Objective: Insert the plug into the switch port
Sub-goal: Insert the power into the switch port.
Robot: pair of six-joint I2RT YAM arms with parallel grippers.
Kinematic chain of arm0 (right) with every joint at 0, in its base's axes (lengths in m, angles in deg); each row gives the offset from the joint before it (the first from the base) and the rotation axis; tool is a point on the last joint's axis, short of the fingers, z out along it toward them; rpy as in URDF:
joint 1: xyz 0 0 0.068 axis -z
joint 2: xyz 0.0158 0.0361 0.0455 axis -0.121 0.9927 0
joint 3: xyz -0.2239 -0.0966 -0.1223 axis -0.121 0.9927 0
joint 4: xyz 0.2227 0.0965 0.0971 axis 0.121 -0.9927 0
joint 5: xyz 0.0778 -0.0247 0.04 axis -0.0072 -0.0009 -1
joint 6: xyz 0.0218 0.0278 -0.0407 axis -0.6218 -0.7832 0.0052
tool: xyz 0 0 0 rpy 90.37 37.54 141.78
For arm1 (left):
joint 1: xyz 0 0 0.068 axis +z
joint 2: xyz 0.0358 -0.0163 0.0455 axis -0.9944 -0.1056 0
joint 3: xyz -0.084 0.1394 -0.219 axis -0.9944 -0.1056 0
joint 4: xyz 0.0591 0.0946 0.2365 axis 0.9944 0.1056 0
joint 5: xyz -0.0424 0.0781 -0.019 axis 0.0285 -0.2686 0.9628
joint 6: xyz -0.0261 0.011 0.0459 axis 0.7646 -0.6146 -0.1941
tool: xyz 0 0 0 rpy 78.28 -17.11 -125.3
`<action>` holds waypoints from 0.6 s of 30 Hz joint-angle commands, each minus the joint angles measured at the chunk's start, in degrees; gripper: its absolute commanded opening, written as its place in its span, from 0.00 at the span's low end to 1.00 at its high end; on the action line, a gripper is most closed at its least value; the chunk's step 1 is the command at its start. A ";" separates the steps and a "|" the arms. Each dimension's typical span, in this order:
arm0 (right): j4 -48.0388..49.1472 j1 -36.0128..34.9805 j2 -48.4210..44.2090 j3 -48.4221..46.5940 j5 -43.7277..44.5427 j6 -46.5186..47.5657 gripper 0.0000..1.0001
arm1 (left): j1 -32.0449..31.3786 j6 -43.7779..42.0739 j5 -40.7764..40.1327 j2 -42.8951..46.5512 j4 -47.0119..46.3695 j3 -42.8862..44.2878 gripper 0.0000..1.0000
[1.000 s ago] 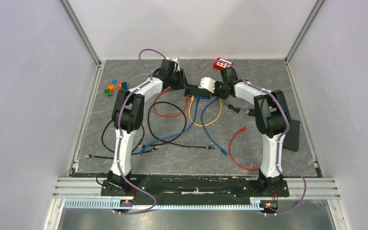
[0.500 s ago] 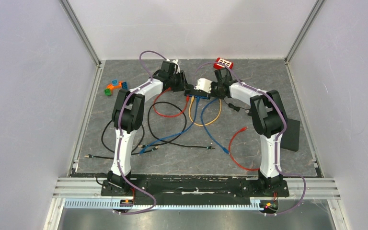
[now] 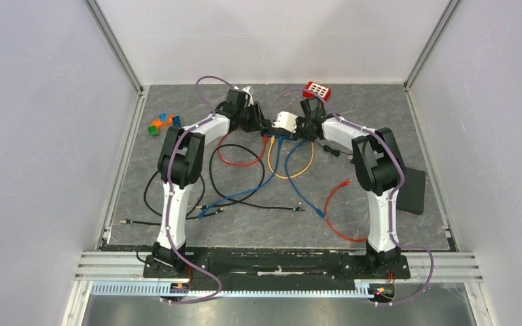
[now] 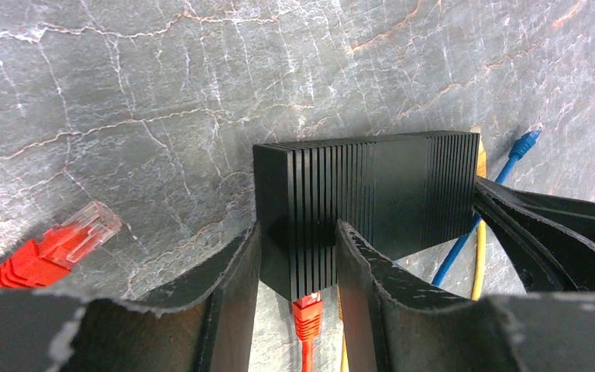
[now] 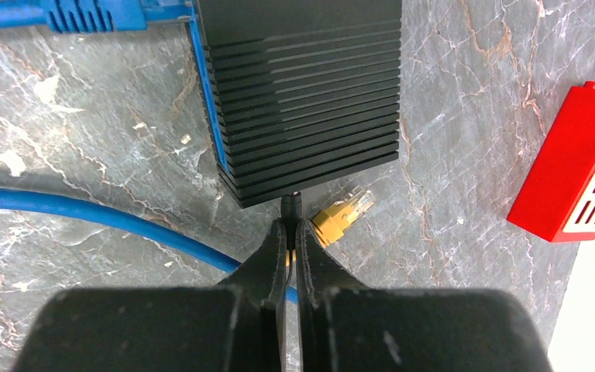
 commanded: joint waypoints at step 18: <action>5.16 -0.41 -4.00 0.44 -4.63 -1.19 0.00 | 0.19 1.90 3.57 -0.15 -2.88 -1.39 0.45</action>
